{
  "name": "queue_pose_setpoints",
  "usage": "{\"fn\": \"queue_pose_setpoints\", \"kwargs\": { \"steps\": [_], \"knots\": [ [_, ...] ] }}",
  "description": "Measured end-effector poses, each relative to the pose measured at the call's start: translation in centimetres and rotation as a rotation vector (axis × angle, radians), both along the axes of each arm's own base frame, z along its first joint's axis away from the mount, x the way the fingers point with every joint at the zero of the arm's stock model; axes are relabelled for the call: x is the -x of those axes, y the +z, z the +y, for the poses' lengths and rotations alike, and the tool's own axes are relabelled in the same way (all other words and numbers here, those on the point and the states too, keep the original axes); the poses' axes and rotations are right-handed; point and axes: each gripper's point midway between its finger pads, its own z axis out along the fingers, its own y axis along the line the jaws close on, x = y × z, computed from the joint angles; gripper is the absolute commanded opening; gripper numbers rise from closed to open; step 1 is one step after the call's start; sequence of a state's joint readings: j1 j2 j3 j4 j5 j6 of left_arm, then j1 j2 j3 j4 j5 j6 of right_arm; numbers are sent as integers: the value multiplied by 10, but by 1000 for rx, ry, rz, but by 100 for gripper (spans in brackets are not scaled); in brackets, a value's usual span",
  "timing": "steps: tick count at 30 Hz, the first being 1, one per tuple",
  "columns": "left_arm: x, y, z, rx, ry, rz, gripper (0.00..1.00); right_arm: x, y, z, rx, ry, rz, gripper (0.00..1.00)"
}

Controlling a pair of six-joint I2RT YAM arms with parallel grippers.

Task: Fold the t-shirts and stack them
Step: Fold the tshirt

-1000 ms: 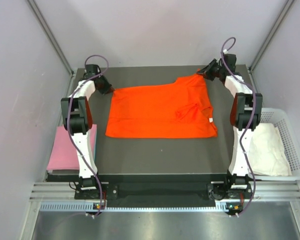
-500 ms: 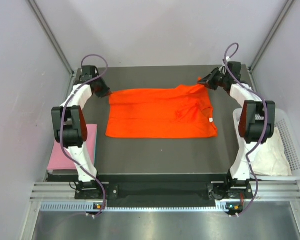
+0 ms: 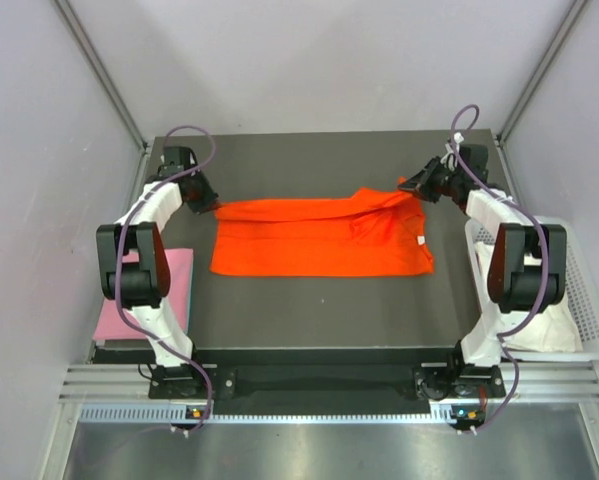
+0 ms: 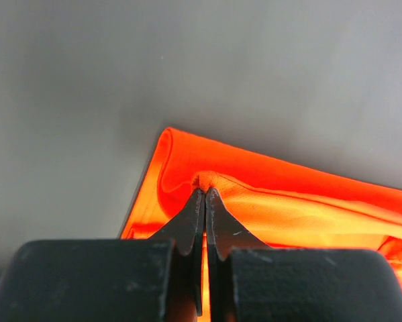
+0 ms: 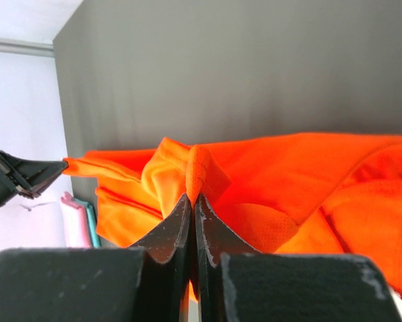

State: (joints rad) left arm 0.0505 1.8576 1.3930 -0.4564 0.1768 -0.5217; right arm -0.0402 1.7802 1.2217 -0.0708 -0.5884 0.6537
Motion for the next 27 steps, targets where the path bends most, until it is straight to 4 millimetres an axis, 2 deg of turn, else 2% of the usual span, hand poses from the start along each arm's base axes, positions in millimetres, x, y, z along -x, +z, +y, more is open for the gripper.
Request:
{"fn": "queue_pose_setpoints", "kwargs": {
  "steps": [10, 11, 13, 14, 15, 16, 17, 20, 21, 22, 24, 27],
  "knots": [
    [9, -7, 4, -25, 1, 24, 1, 18, -17, 1, 8, 20, 36, 5],
    [10, -8, 5, -33, 6, 30, 9, 20, -19, 1, 13, 26, 42, 7],
    [13, -10, 10, -58, 14, 44, 33, 28, -25, 1, 24, 39, 64, 16],
    [15, -12, 13, -74, 23, 55, 40, 36, -30, 0, 36, 50, 75, 23],
    [17, -14, 16, -87, 36, 63, 48, 45, -34, 0, 48, 59, 91, 41],
    [22, -15, 22, -116, 59, 69, 61, 60, -39, -1, 66, 69, 116, 45],
    [35, -22, 27, -138, 87, 98, 67, 72, -41, -3, 87, 78, 127, 46],
    [60, -9, 31, -156, 109, 90, 69, 94, -37, -7, 144, 100, 120, 45],
    [67, -3, 29, -148, 111, 81, 68, 95, -33, -9, 157, 102, 106, 44],
    [69, 4, 27, -135, 110, 66, 61, 93, -29, -10, 170, 103, 93, 44],
    [65, 17, 20, -105, 98, 24, 55, 85, -21, -12, 191, 104, 71, 43],
    [46, 24, 2, -36, 47, 2, 51, 69, -10, -13, 222, 105, 35, 44]
  ]
}}
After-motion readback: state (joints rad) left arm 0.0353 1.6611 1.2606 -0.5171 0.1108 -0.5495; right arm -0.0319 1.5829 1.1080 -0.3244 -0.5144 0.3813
